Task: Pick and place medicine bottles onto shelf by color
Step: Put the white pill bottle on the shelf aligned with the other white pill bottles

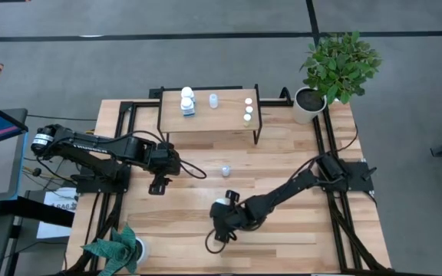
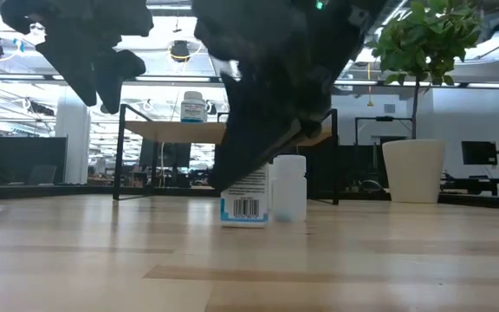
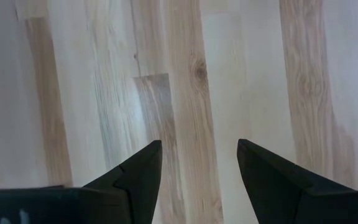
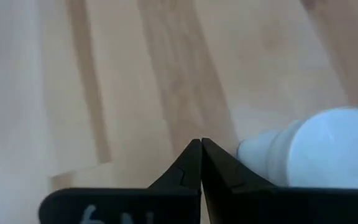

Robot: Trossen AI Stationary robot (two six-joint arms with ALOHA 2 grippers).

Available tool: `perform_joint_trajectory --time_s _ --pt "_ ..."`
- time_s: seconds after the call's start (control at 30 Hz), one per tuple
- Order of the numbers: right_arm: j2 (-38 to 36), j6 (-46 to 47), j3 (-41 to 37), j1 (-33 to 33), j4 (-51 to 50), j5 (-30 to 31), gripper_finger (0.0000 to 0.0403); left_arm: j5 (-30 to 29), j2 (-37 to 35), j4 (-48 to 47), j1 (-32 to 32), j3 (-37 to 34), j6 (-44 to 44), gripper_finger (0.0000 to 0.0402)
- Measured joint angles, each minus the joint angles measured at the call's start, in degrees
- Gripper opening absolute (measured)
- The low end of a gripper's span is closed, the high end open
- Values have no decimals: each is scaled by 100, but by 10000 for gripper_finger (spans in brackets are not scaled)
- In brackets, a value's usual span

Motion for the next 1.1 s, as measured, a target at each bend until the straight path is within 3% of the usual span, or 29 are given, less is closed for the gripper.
perform_joint_trajectory --time_s 0.83,1.1 --pt "-2 -1098 0 -1190 83 -8 24 0 0 -42 0 2 304 196" --pt "-806 -1456 7 -1106 -162 -323 24 2 0 -44 0 2 177 197"
